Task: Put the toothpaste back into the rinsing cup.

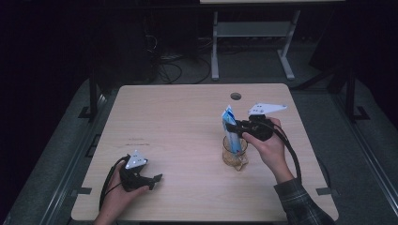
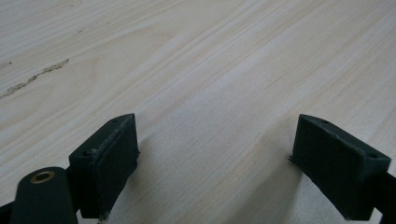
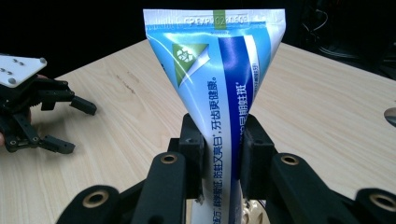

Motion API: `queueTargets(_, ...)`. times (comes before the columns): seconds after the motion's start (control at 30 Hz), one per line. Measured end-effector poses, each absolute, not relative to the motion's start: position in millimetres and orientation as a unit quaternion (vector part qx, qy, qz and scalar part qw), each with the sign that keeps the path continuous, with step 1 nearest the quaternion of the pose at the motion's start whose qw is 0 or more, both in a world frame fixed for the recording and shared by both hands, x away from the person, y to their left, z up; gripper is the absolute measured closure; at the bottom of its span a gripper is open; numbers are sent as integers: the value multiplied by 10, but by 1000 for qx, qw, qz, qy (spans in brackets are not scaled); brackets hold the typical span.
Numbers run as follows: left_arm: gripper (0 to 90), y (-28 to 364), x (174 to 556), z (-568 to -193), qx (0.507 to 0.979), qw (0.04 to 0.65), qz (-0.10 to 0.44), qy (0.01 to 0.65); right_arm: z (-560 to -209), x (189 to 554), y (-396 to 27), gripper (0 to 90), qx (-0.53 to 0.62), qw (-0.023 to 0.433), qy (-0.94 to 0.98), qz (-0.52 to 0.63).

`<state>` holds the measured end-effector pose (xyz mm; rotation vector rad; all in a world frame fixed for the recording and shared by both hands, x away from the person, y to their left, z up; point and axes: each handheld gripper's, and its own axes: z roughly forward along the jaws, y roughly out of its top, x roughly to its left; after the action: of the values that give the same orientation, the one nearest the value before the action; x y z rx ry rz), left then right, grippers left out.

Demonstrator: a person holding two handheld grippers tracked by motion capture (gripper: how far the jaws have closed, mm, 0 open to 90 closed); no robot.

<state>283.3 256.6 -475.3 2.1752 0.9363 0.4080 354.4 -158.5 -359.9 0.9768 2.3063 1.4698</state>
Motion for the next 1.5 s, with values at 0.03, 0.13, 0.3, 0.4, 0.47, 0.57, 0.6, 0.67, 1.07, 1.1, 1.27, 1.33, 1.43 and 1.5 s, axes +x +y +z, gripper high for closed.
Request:
queueTargets(0.03, 132, 2566, 2833, -4753, 844, 361, 158, 363, -3608, 3549, -1585, 739, 334, 118, 790, 501)
queueTargets(0.13, 132, 2566, 2833, -4752, 844, 360, 158, 363, -3626, 3548, -1583, 739, 336, 117, 790, 499)
queueTargets(0.3, 132, 2566, 2834, -4753, 845, 360, 159, 363, -3664, 3553, -1583, 738, 338, 114, 794, 493)
queueTargets(0.4, 132, 2566, 2834, -4754, 844, 361, 159, 363, -3664, 3551, -1587, 738, 338, 114, 794, 493)
queueTargets(0.47, 132, 2566, 2833, -4753, 845, 360, 159, 363, -3667, 3550, -1591, 738, 339, 112, 794, 492)
queueTargets(0.57, 132, 2566, 2833, -4753, 844, 361, 159, 363, -3674, 3547, -1594, 737, 340, 113, 794, 491)
queueTargets(0.6, 132, 2567, 2833, -4752, 845, 360, 159, 363, -3676, 3545, -1594, 735, 339, 113, 794, 491)
queueTargets(0.67, 132, 2567, 2833, -4753, 845, 360, 159, 362, -3678, 3540, -1591, 734, 339, 113, 795, 490)
queueTargets(1.07, 132, 2567, 2832, -4753, 845, 360, 159, 362, -3696, 3525, -1575, 716, 333, 118, 801, 484)
queueTargets(1.1, 132, 2567, 2832, -4753, 845, 360, 159, 362, -3697, 3523, -1573, 706, 331, 119, 800, 485)
queueTargets(1.27, 132, 2567, 2831, -4753, 845, 361, 159, 362, -3681, 3515, -1588, 603, 332, 120, 799, 486)
queueTargets(1.33, 132, 2567, 2831, -4753, 845, 360, 159, 362, -3683, 3518, -1597, 557, 335, 120, 798, 485)
queueTargets(1.43, 132, 2567, 2831, -4753, 845, 361, 159, 362, -3686, 3520, -1604, 496, 341, 117, 795, 488)
queueTargets(1.5, 132, 2567, 2831, -4754, 845, 361, 159, 362, -3683, 3515, -1610, 461, 341, 118, 794, 489)
